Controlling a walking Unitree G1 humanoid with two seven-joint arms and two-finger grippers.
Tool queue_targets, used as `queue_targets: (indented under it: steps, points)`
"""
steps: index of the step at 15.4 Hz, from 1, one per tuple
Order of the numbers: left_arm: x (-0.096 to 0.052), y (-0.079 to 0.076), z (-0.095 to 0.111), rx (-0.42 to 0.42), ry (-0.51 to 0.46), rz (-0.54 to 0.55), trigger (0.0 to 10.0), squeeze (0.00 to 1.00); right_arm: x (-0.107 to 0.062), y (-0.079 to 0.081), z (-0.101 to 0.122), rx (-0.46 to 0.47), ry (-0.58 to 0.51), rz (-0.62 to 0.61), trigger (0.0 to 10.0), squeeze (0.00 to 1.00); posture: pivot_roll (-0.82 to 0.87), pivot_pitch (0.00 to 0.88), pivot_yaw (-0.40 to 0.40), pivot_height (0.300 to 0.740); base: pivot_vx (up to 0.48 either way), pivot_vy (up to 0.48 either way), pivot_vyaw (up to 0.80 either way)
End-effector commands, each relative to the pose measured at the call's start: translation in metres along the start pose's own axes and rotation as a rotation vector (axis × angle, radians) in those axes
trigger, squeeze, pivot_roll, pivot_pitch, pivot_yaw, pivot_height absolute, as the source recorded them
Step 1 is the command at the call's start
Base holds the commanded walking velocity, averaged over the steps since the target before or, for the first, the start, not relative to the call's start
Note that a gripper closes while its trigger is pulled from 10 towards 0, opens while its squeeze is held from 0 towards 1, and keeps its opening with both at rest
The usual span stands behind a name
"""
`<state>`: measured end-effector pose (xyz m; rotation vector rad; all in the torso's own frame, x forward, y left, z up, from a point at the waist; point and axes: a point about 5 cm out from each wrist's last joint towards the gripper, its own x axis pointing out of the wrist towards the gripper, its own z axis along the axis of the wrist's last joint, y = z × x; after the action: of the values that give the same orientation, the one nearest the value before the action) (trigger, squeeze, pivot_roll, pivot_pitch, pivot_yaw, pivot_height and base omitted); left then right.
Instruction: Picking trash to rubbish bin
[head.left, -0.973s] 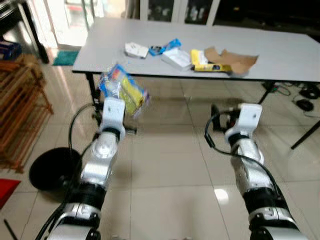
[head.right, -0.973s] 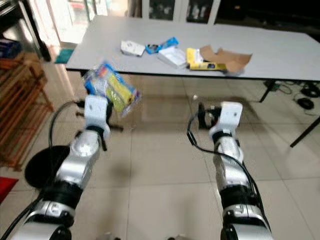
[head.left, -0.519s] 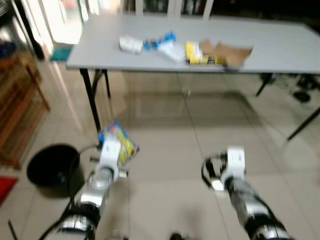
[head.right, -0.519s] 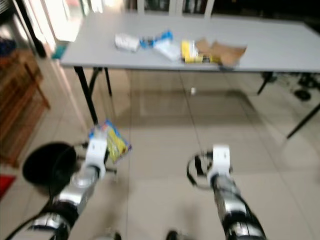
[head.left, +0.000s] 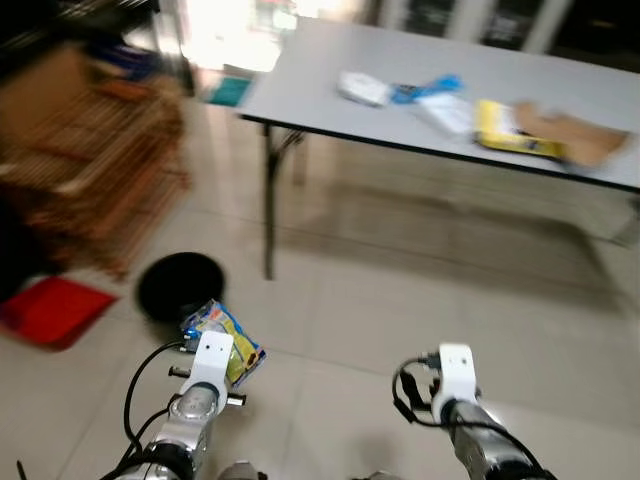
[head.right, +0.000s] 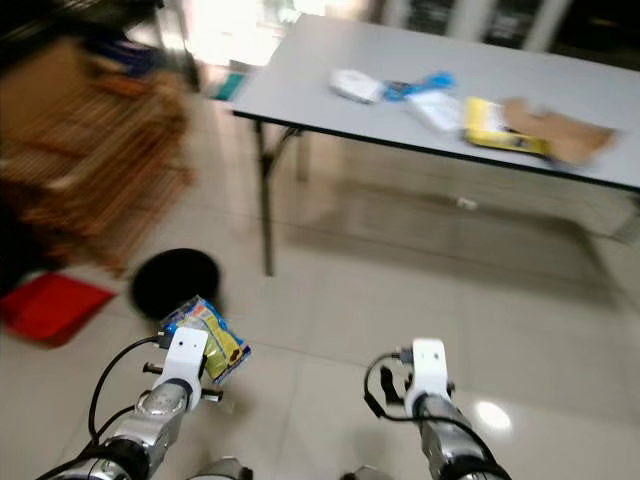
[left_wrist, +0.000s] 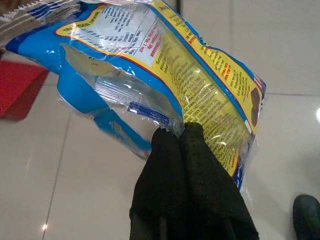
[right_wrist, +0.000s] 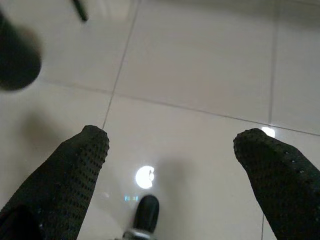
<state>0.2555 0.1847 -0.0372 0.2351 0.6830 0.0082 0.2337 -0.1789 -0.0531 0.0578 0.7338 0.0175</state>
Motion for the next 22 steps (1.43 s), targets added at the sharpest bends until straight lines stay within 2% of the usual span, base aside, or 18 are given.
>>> queue_targets:
  steps: [1, 4, 11, 18, 22]
  points:
    - [-0.001, -0.004, -0.005, -0.007, 0.013, 0.004, 10.0, 0.0, -0.002, -0.008, -0.006, -0.009, 0.028, -0.028, 10.0, 0.0, -0.03, 0.076, -0.097, 0.74, 0.0, 0.0, 0.8]
    - [-0.001, -0.005, -0.005, -0.016, 0.006, 0.008, 10.0, 0.0, -0.004, -0.01, -0.01, 0.003, 0.04, -0.035, 10.0, 0.0, -0.03, 0.075, -0.096, 0.74, 0.0, 0.0, 0.8]
    - [-0.005, -0.006, -0.022, -0.006, 0.07, 0.02, 10.0, 0.0, -0.005, -0.008, -0.017, 0.001, 0.065, -0.034, 10.0, 0.0, -0.02, 0.078, -0.091, 0.74, 0.0, 0.0, 0.8]
    - [-0.005, -0.002, -0.022, -0.041, 0.066, 0.028, 10.0, 0.0, -0.004, -0.006, -0.017, -0.02, 0.066, -0.026, 10.0, 0.0, -0.03, 0.077, -0.092, 0.74, 0.0, 0.0, 0.8]
    - [-0.006, -0.003, -0.025, -0.04, 0.096, 0.029, 10.0, 0.0, -0.004, -0.008, -0.014, 0.023, 0.037, -0.045, 10.0, 0.0, -0.03, 0.077, -0.094, 0.74, 0.0, 0.0, 0.22]
